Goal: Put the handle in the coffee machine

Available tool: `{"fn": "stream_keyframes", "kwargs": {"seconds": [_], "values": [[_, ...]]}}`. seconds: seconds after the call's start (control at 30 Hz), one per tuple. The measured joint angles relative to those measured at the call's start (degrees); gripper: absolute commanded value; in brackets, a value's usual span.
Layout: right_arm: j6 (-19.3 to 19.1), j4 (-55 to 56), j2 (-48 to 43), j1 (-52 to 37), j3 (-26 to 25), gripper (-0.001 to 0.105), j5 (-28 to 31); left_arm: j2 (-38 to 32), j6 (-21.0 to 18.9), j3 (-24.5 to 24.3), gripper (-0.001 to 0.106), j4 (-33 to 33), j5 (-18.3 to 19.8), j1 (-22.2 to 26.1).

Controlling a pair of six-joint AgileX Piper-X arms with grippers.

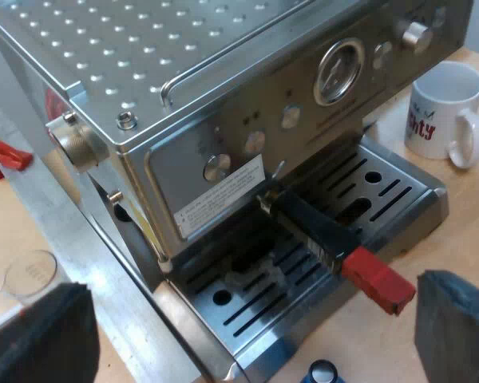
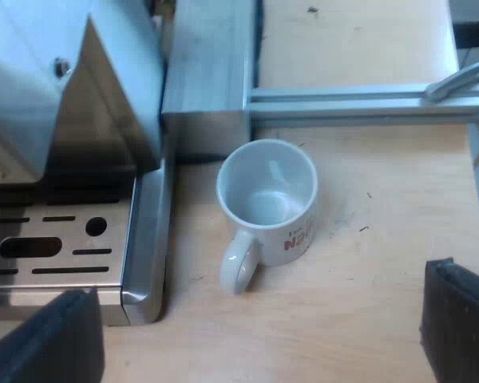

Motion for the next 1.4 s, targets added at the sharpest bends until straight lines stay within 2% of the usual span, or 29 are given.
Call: {"fn": "stream_keyframes", "kwargs": {"seconds": [0.1, 0.33, 0.57, 0.8, 0.93, 1.07, 1.23, 1.4], "values": [[0.04, 0.62, -3.87, -3.49, 3.26, 0.081, 0.21, -1.45, -0.01, 0.00, 0.082, 0.59, 0.00, 0.00], [-0.11, 0.61, -13.15, -3.88, 7.35, 0.081, 0.28, -5.83, -0.01, 0.00, 0.082, 2.45, -1.10, 0.00], [-3.60, 0.61, -26.30, -3.88, 11.23, 0.081, 1.88, -13.42, -0.01, 0.00, 0.082, 2.88, -1.21, 0.00], [-3.99, 0.61, -39.05, -3.88, 14.09, 0.081, 1.87, -22.49, -0.01, 4.03, 0.082, 2.88, -1.28, 0.00], [-3.99, 1.53, -41.67, -3.88, 14.85, 0.081, 1.87, -27.01, -0.01, 7.80, 0.082, 4.06, -1.28, 0.00], [-5.35, 6.04, -41.49, -3.88, 15.11, 0.081, 1.46, -31.28, 0.49, 12.09, 0.082, 9.22, -1.43, 0.00], [-5.34, 7.22, -41.49, -3.88, 15.88, 0.081, 1.47, -31.80, 2.93, 15.14, 0.082, 11.11, -1.59, 0.00], [-5.34, 8.13, -41.49, -3.88, 15.84, 0.081, 1.47, -31.80, 4.86, 18.26, 0.082, 17.77, -1.90, 0.66]]}}
